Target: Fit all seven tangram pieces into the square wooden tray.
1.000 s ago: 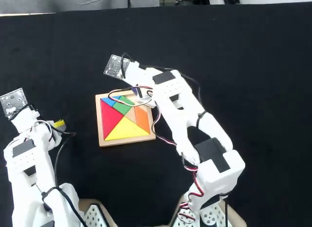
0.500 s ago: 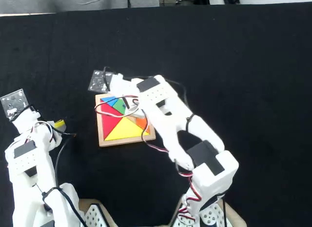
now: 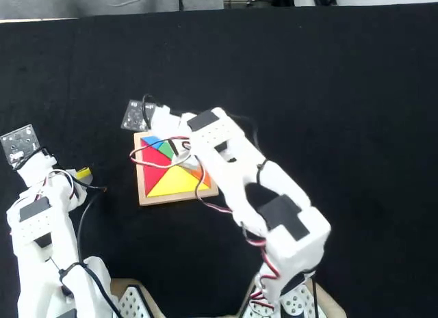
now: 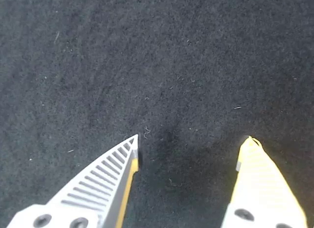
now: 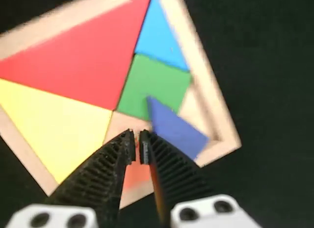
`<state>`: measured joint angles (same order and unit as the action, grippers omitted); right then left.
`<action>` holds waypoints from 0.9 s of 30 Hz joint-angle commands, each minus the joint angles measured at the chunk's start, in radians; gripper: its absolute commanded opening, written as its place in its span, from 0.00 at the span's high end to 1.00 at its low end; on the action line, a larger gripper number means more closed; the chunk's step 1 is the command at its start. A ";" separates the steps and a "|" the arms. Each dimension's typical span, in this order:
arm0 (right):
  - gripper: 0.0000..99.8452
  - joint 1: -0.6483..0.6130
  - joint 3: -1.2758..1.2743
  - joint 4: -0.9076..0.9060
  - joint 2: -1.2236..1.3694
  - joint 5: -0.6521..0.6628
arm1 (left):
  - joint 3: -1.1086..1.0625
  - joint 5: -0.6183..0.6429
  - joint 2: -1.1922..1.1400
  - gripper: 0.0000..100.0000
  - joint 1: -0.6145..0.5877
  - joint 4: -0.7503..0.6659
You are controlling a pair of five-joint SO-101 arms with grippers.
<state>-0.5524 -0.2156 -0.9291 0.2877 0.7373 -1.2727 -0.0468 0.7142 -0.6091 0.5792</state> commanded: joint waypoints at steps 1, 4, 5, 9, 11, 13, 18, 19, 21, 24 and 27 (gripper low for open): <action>0.99 0.020 0.111 -0.008 0.021 -0.015 | 0.005 -0.009 0.021 0.68 0.013 -0.014; 0.99 0.049 0.165 -0.008 0.051 -0.017 | 0.005 -0.009 0.021 0.68 0.013 -0.014; 0.99 0.058 0.179 -0.008 0.065 -0.017 | 0.005 -0.009 0.021 0.68 0.013 -0.014; 0.99 0.086 0.265 -0.008 0.122 -0.017 | 0.005 -0.009 0.021 0.68 0.013 -0.014; 0.99 0.091 0.289 -0.008 0.142 -0.017 | 0.005 -0.009 0.021 0.68 0.013 -0.014; 0.99 0.089 0.291 -0.009 0.145 -0.017 | 0.005 -0.009 0.021 0.68 0.013 -0.014; 0.99 0.196 0.375 -0.216 -0.036 -0.060 | 0.021 -0.012 0.032 0.68 0.005 -0.020; 0.99 0.262 0.383 -0.221 -0.090 -0.103 | 0.039 -0.029 0.032 0.68 -0.007 -0.046; 0.99 0.402 0.367 -0.180 -0.171 -0.189 | 0.111 -0.107 0.015 0.68 -0.031 -0.069; 0.99 0.522 0.302 -0.158 -0.183 -0.212 | 0.282 -0.198 -0.064 0.68 -0.033 0.021; 0.99 0.525 0.240 -0.173 -0.134 -0.158 | 0.503 -0.207 -0.247 0.68 -0.042 0.133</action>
<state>-0.0476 0.0514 -1.1024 0.1680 0.5531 -1.0717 -0.2202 0.6406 -0.6291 0.6007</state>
